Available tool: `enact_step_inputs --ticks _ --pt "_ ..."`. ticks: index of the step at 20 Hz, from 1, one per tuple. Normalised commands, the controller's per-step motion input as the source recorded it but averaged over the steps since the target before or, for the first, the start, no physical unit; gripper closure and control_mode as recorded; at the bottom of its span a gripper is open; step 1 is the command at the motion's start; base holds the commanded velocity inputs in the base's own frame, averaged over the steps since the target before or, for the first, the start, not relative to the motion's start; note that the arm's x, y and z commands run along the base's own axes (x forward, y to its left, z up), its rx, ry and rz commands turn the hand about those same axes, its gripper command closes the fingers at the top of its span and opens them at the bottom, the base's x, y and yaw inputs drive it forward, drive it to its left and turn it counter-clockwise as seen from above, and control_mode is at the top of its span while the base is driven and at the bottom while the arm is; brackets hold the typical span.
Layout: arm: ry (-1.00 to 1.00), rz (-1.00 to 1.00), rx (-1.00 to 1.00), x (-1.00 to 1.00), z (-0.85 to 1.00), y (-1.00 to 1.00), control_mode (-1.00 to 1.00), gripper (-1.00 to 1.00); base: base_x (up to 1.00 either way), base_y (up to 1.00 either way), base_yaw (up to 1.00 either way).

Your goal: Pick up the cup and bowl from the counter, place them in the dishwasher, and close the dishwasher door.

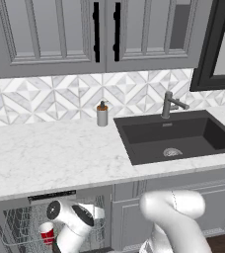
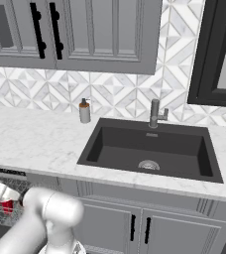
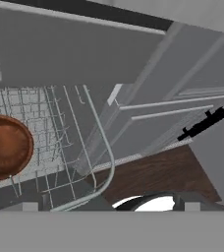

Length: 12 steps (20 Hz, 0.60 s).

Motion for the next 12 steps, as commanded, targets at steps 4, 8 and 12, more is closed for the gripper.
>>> enact_step_inputs --ticks 4,8,12 --pt "-0.09 0.11 0.21 -0.07 0.55 -0.4 -1.0 -1.0 0.0 0.0 0.0" --pt "-0.07 0.1 0.15 0.0 0.39 -0.38 -1.0 -1.0 0.0 0.0 0.0" --pt "0.0 0.01 0.01 0.0 0.02 -0.15 -1.0 -1.0 0.0 0.0 0.0"
